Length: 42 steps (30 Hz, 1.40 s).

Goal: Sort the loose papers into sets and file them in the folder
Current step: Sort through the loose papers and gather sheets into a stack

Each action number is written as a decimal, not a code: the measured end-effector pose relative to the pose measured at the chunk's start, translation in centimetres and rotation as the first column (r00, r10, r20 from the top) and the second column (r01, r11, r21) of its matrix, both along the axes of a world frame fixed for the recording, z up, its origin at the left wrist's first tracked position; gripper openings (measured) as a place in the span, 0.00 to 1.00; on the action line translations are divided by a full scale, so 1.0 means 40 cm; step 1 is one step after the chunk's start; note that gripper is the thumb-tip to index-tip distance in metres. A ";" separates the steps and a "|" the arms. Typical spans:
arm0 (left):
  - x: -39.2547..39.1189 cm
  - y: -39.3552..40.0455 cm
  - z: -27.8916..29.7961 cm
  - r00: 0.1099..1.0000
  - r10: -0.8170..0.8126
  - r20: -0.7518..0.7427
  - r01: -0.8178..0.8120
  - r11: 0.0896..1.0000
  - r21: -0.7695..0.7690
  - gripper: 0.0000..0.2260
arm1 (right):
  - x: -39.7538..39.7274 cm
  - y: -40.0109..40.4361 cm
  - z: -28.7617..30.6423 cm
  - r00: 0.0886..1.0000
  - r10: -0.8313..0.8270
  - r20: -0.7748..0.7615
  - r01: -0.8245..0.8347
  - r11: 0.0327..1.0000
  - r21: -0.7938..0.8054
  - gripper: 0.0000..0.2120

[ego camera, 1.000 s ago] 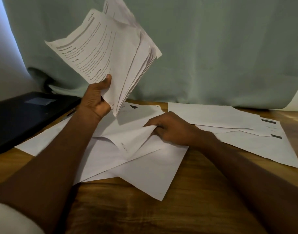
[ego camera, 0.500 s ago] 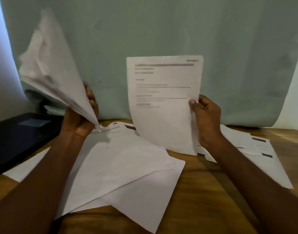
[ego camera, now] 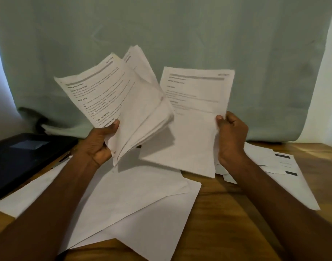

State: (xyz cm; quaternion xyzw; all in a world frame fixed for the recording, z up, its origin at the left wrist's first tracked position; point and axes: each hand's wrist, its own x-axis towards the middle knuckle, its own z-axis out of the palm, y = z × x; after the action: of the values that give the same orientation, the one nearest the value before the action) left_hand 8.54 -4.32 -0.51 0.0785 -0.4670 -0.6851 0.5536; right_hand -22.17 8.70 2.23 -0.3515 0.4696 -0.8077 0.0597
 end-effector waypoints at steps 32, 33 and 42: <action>0.056 0.011 0.029 0.963 0.258 -0.080 -0.237 0.949 0.208 0.11 | 0.260 0.044 -0.091 0.230 0.815 -0.532 -0.037 0.554 0.832 0.37; 0.056 0.012 0.030 0.963 0.261 -0.073 -0.242 0.948 0.209 0.10 | 0.287 0.052 -0.099 0.152 0.853 -0.499 0.040 0.499 0.865 0.42; 0.049 0.035 0.054 0.958 0.274 -0.085 -0.257 0.952 0.169 0.20 | 0.303 0.034 -0.124 0.216 0.788 -0.577 0.025 0.586 0.810 0.28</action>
State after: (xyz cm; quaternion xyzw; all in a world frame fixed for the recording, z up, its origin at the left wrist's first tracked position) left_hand 10.51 -2.92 1.64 0.1468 -0.3665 -0.6421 0.6571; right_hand -10.03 10.08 -2.73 -0.8047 0.5531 -0.1743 0.1275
